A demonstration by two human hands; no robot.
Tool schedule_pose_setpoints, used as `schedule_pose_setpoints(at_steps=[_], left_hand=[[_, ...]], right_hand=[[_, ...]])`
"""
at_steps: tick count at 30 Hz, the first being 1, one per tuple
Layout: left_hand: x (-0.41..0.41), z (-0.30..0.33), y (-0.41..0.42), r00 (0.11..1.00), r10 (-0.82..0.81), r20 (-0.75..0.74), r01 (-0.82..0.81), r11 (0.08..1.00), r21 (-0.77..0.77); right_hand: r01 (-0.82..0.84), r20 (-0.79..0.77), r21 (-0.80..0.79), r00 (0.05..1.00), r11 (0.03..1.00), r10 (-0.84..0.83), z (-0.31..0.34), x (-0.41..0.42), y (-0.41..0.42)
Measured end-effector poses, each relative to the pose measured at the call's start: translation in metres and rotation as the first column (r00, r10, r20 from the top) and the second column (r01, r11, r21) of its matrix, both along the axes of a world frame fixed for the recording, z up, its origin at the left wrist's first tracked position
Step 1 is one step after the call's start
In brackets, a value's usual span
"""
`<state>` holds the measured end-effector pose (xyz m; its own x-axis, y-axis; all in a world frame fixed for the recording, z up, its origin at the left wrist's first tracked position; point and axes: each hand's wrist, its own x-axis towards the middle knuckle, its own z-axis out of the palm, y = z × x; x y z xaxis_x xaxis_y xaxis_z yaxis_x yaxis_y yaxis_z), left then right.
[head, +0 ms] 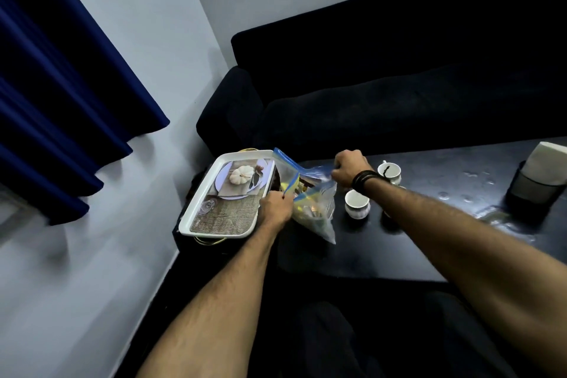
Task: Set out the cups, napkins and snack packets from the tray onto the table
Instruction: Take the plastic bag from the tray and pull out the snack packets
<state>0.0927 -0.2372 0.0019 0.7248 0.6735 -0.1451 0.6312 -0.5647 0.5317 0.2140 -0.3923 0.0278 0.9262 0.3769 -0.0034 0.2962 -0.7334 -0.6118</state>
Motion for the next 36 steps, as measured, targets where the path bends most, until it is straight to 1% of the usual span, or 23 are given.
schedule_pose_setpoints(at_steps=[2,5,7,8,10,12,13,16,18,20,21,22,23,25,27,29,32,34,36], left_hand=[[-0.001,0.000,0.006,1.000,-0.003,-0.009,0.003,1.000,0.028],[0.002,0.008,0.005,0.995,-0.060,-0.080,0.063,0.997,0.034],[0.007,0.013,0.002,0.991,-0.057,-0.124,0.070,0.992,0.102],[0.010,0.016,0.001,0.992,-0.038,-0.124,0.057,0.987,0.152],[0.015,0.020,0.001,0.997,0.003,-0.077,0.014,0.975,0.222],[0.018,0.021,0.004,0.999,-0.003,-0.038,0.014,0.963,0.269],[0.018,0.020,0.006,0.999,-0.033,-0.036,0.042,0.956,0.291],[0.016,0.016,0.004,0.987,-0.161,0.000,0.154,0.944,0.292],[0.016,0.013,-0.001,0.970,-0.240,0.033,0.221,0.933,0.284],[0.016,0.014,-0.006,0.967,-0.251,0.050,0.226,0.930,0.289],[0.016,0.014,-0.007,0.970,-0.238,0.055,0.211,0.931,0.298],[0.014,0.014,-0.006,0.975,-0.215,0.056,0.188,0.931,0.313],[0.011,0.013,-0.003,0.982,-0.181,0.053,0.155,0.934,0.320],[0.000,0.009,0.009,0.995,-0.090,0.037,0.074,0.950,0.304],[-0.013,0.005,0.025,1.000,0.000,0.013,-0.004,0.953,0.302],[-0.021,0.004,0.037,0.998,0.055,0.008,-0.055,0.952,0.301],[-0.018,0.006,0.037,0.996,0.085,0.012,-0.084,0.958,0.273],[-0.012,0.008,0.029,0.998,0.059,-0.007,-0.055,0.959,0.277],[-0.005,0.010,0.020,0.999,0.024,-0.021,-0.017,0.957,0.290]], right_hand=[[-0.026,-0.016,0.004,1.000,1.000,0.026,0.001,-0.003,-0.003],[-0.063,-0.030,0.019,0.998,0.998,0.064,-0.001,-0.009,0.001],[-0.133,-0.083,0.029,0.987,0.991,0.135,-0.001,-0.011,0.004],[-0.182,-0.125,0.050,0.974,0.982,0.187,-0.002,-0.013,0.007],[-0.259,-0.189,0.084,0.944,0.962,0.271,-0.003,-0.016,0.011],[-0.274,-0.200,0.080,0.938,0.959,0.284,-0.002,-0.016,0.011],[-0.258,-0.185,0.064,0.946,0.964,0.265,-0.001,-0.015,0.010],[-0.208,-0.042,-0.028,0.978,0.978,0.206,0.003,-0.008,0.009],[-0.246,0.000,-0.008,0.969,0.969,0.246,0.006,-0.009,0.015],[-0.294,0.058,-0.011,0.954,0.956,0.294,0.009,-0.014,0.023],[-0.278,0.101,-0.003,0.956,0.961,0.277,0.008,-0.016,0.027],[-0.222,0.136,0.018,0.967,0.975,0.217,0.008,-0.016,0.028],[-0.130,0.146,0.049,0.982,0.990,0.121,0.008,-0.015,0.026],[0.088,0.096,0.097,0.991,0.991,-0.098,0.007,-0.007,0.015],[0.216,0.030,0.097,0.975,0.972,-0.220,0.004,0.003,0.000],[0.220,-0.003,0.094,0.975,0.971,-0.221,0.002,0.007,-0.009],[0.143,-0.008,0.081,0.990,0.986,-0.143,0.000,0.002,-0.006],[0.104,0.009,0.064,0.994,0.993,-0.105,-0.001,-0.003,0.001],[0.031,-0.002,0.026,1.000,0.999,-0.031,0.000,-0.005,0.008]])
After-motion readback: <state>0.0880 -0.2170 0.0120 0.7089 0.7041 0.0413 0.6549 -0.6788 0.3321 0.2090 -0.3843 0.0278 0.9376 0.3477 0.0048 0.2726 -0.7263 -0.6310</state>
